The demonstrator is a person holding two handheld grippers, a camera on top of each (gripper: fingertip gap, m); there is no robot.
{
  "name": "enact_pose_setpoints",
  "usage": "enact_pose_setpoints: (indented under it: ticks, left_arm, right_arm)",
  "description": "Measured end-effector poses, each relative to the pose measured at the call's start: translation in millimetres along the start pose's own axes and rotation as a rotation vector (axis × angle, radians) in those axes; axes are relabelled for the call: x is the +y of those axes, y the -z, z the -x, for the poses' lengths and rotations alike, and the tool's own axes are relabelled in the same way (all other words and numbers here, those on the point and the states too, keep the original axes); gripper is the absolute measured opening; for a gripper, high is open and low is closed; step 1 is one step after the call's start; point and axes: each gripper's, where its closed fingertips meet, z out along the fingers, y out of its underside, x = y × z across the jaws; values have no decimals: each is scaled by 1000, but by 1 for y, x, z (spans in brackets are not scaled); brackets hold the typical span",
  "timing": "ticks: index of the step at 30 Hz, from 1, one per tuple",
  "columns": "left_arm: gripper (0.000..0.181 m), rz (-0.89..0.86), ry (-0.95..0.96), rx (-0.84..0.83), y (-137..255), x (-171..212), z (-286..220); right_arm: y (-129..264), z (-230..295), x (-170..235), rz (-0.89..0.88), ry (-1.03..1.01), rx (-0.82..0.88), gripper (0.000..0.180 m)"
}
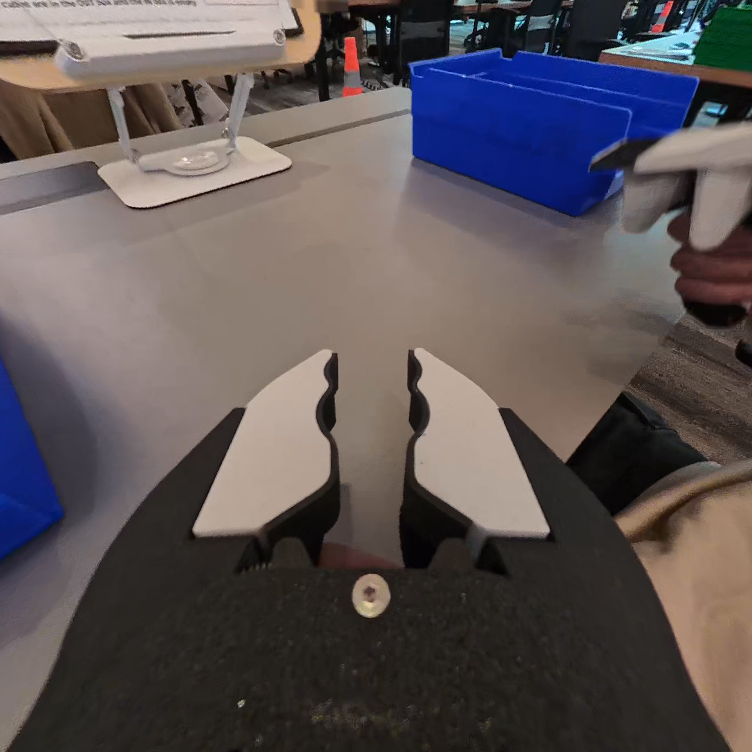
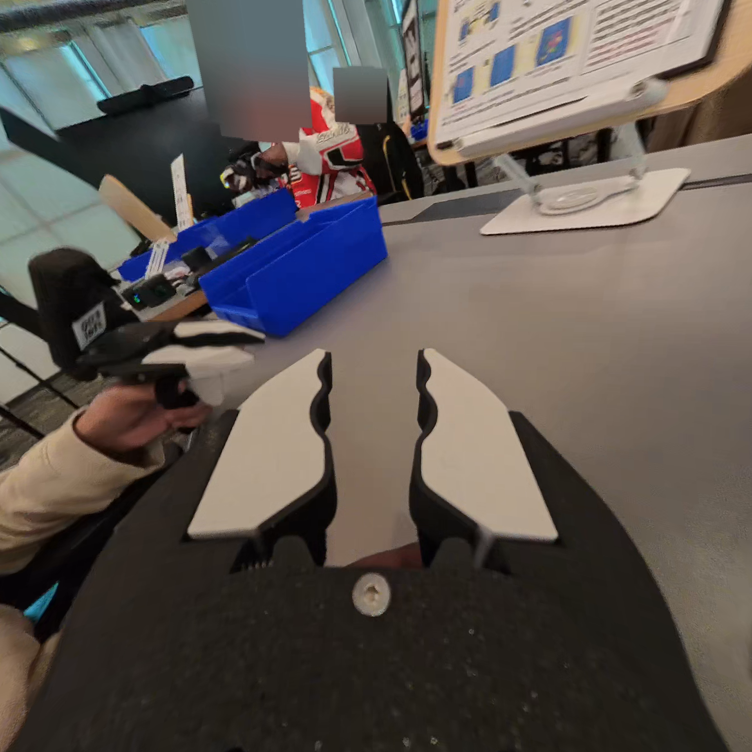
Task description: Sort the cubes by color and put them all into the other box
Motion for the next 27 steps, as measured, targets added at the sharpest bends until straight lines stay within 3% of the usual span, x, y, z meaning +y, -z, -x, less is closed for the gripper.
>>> enact_pose_setpoints:
  ticks: [4,10,14,18,20,24,27]
  left_arm:
    - [33,-13,13,-26,2,-2,10]
    - [37,18,22,-58,8,5,18]
    - [35,-4,29,-111,26,-11,32]
    - [31,-21,131,-387,71,-61,126]
    - [33,77,182,-447,74,-70,177]
    - [45,438,255,-522,45,-29,270]
    - [47,609,409,-477,15,7,303]
  right_arm:
    - [-13,6,35,84,29,14,40]
    - [-16,11,36,112,-15,-53,38]
    - [-16,17,38,139,-20,-74,38]
    - [-13,28,31,137,-42,-117,38]
    - [-14,26,36,160,19,-88,38]
    - [-13,31,41,177,26,-109,38]
    - [-8,35,36,165,-35,-146,37]
